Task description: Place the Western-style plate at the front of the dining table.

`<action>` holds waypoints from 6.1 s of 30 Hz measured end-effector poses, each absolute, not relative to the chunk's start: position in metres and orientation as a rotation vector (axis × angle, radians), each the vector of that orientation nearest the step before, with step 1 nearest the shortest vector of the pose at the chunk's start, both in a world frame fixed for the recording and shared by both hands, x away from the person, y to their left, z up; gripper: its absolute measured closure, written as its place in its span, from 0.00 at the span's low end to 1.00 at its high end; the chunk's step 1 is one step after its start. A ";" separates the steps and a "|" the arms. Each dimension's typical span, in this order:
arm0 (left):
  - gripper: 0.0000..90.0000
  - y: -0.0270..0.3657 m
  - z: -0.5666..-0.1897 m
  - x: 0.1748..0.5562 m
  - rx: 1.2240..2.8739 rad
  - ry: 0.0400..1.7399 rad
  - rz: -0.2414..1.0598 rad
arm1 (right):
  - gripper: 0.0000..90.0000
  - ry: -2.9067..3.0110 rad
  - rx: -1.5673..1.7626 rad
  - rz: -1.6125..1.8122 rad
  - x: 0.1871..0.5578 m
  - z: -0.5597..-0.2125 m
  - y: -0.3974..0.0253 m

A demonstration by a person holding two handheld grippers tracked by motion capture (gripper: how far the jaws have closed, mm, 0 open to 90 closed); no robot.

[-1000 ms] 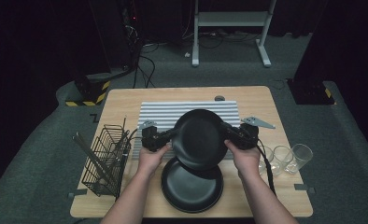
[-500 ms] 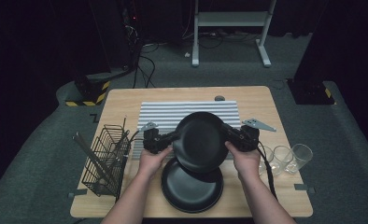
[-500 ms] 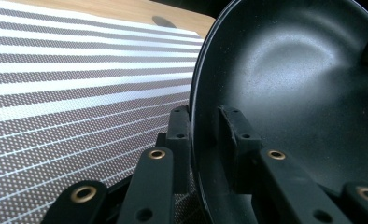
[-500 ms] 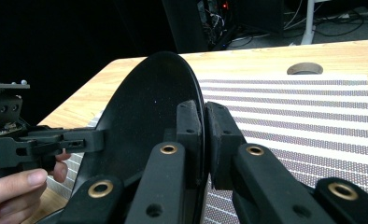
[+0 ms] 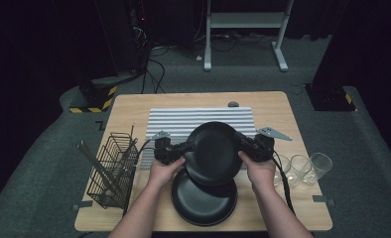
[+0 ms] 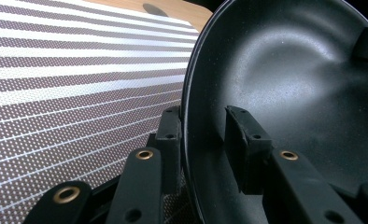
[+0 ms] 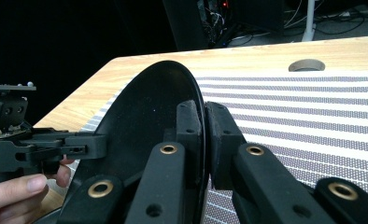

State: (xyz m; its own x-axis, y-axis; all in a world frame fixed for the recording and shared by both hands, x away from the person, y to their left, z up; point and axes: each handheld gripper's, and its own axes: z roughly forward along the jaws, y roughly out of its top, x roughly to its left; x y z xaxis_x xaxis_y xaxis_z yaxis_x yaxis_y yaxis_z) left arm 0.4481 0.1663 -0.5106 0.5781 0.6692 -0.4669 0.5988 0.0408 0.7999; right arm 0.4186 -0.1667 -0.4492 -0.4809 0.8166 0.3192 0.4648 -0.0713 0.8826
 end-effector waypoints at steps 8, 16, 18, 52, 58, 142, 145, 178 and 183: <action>0.77 0.166 -0.511 0.448 1.625 1.078 0.063 | 0.94 1.899 1.387 1.581 0.419 -0.451 -0.168; 0.80 0.165 -0.509 0.445 1.635 1.063 0.082 | 0.94 1.910 1.361 1.583 0.417 -0.452 -0.170; 0.80 0.165 -0.508 0.444 1.641 1.061 0.087 | 0.94 1.910 1.346 1.583 0.414 -0.452 -0.170; 0.83 0.162 -0.510 0.412 1.769 1.024 0.183 | 0.93 1.895 1.540 1.653 0.377 -0.495 -0.177; 0.83 0.163 -0.509 0.408 1.783 1.018 0.211 | 0.93 1.894 1.583 1.673 0.377 -0.502 -0.177; 0.73 0.170 -0.514 0.367 1.808 1.084 0.295 | 0.82 1.993 1.781 1.585 0.327 -0.522 -0.172; 0.72 0.170 -0.514 0.367 1.809 1.095 0.280 | 0.83 1.996 1.785 1.588 0.331 -0.521 -0.172; 0.83 0.183 -0.508 0.380 1.591 1.120 0.275 | 0.89 1.958 1.454 1.656 0.385 -0.467 -0.163; 0.85 0.182 -0.506 0.384 1.544 1.113 0.288 | 0.89 1.949 1.420 1.659 0.389 -0.459 -0.163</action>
